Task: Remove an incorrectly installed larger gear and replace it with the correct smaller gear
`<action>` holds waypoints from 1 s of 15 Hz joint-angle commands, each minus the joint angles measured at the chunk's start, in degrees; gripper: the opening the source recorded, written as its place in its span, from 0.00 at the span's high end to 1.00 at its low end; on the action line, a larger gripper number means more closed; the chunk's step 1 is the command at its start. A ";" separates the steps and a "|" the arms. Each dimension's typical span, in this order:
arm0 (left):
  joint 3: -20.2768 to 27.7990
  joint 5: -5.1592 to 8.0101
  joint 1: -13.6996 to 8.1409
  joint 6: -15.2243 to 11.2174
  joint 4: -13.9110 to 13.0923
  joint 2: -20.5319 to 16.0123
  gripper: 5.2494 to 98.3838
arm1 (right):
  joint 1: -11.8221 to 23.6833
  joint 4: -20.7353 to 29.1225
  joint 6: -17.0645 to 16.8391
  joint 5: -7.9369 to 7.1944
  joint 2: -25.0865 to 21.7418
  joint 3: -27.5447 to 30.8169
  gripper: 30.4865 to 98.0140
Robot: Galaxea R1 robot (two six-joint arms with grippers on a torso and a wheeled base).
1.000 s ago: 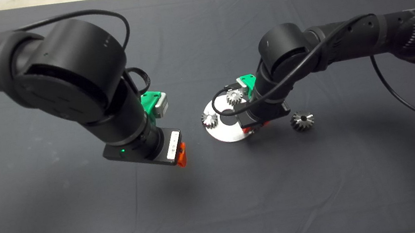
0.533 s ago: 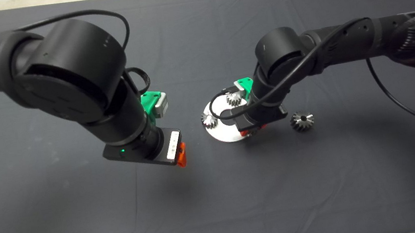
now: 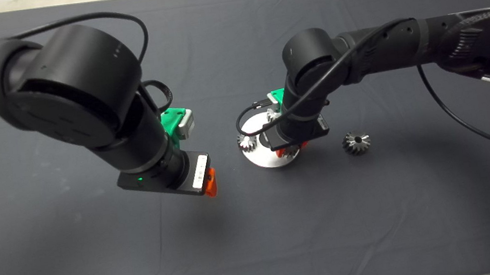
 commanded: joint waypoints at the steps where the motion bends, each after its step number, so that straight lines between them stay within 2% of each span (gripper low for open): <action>1: 0.47 3.95 -1.19 0.24 0.54 0.06 0.16 | 0.56 -2.29 -0.46 -3.31 0.60 -0.81 0.92; 15: 0.21 3.95 -1.19 0.24 0.54 0.33 0.16 | 0.56 -2.20 -0.37 -3.75 -2.21 0.95 0.92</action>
